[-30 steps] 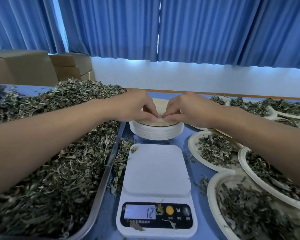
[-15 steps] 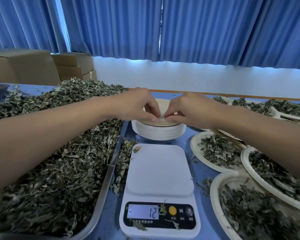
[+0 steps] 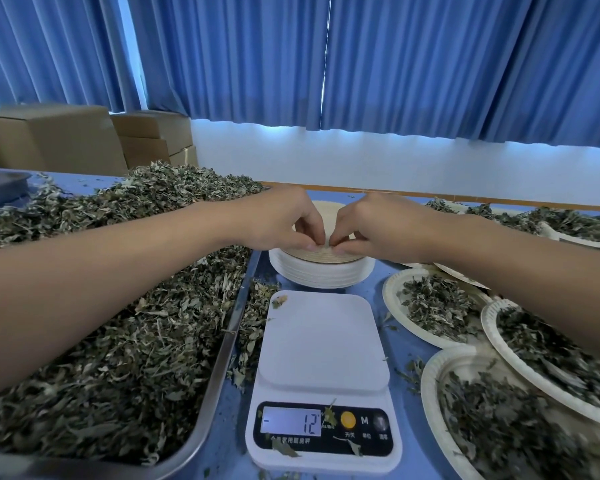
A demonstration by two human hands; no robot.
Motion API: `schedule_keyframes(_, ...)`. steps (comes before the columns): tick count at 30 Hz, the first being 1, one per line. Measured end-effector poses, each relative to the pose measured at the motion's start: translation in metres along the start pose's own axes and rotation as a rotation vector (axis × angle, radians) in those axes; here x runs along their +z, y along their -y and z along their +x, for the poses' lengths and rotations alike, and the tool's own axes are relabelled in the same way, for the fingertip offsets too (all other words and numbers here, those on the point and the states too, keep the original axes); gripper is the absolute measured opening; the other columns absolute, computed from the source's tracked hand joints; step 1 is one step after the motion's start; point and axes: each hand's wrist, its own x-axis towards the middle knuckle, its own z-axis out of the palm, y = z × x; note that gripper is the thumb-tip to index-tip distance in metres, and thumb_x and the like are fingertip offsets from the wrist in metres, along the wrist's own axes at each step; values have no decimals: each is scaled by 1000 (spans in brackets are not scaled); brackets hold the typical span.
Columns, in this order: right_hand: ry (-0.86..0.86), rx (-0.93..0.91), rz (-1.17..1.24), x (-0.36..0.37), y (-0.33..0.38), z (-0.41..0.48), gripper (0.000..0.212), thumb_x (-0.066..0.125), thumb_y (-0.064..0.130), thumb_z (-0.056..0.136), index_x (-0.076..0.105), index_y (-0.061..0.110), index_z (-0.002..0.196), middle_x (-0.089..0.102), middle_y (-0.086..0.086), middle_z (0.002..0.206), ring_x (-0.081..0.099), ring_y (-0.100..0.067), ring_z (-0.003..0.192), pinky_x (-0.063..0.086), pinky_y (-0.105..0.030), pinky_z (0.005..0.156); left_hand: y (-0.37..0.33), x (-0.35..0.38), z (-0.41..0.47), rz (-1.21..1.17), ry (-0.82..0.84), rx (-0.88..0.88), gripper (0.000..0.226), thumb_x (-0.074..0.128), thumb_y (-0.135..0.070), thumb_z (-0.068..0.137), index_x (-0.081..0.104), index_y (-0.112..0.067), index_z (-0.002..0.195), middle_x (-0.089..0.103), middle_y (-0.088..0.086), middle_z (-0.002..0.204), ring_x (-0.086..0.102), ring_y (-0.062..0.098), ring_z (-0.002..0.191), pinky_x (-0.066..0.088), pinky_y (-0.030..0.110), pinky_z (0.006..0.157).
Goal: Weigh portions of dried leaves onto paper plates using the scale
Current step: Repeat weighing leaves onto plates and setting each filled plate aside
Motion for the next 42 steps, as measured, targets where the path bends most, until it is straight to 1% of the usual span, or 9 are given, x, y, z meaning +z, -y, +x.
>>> schedule_keyframes(6,11,0,-13,0,1,2,18,61,36,100,78,34,105,71,10,96,61,-18,86,52,-43,78,-1,0,1,-6,0,-2,12,77,-18,88,80,-24,98,75,-13,91,65,-5,82,42,3,70)
schedule_keyframes(10,-8,-11,-9,2,2,2,18,61,37,100,77,36,107,70,13,102,53,-11,84,50,-39,78,-1,1,0,-15,-2,4,11,77,-18,87,80,-24,96,75,-13,90,67,-1,83,44,6,71)
schedule_keyframes(15,-13,-14,5,1,2,2,18,62,38,99,78,35,107,70,13,103,60,-15,89,51,-43,80,0,1,1,-31,-7,0,10,77,-19,87,81,-22,96,76,-12,90,67,-2,82,44,6,71)
schedule_keyframes(20,3,0,-13,0,4,2,18,61,37,99,77,34,107,70,11,98,59,-15,84,51,-43,78,0,2,0,-28,-16,7,10,77,-19,87,81,-21,96,76,-10,90,68,2,82,47,10,73)
schedule_keyframes(26,108,21,-66,6,8,8,25,49,33,101,70,18,99,67,0,96,61,-24,86,51,-42,72,2,5,1,-17,-21,10,10,77,-21,87,80,-26,95,76,-12,91,65,0,86,44,8,78)
schedule_keyframes(30,93,-9,-77,7,8,11,30,46,32,103,68,13,101,63,-3,97,60,-25,85,50,-43,77,6,6,2,1,-50,17,11,77,-20,87,81,-24,95,76,-11,93,65,2,88,38,3,74)
schedule_keyframes(35,50,28,-38,0,0,16,21,50,20,96,70,17,96,66,-2,88,59,-26,82,50,-47,76,9,6,3,-7,-66,17,14,77,-19,87,81,-23,99,76,-17,92,63,-10,84,38,0,72)
schedule_keyframes(38,57,23,-1,-4,-2,19,21,53,25,98,74,22,98,69,0,89,61,-25,83,51,-47,78,9,7,3,10,-70,32,13,76,-21,89,81,-24,101,73,-22,87,64,-7,86,38,2,73)
schedule_keyframes(42,78,-11,76,-8,-4,19,17,63,31,99,78,27,105,67,8,85,58,-15,77,51,-44,80,7,5,3,24,-79,72,14,75,-19,89,81,-22,101,68,-25,81,59,-16,78,34,0,73)
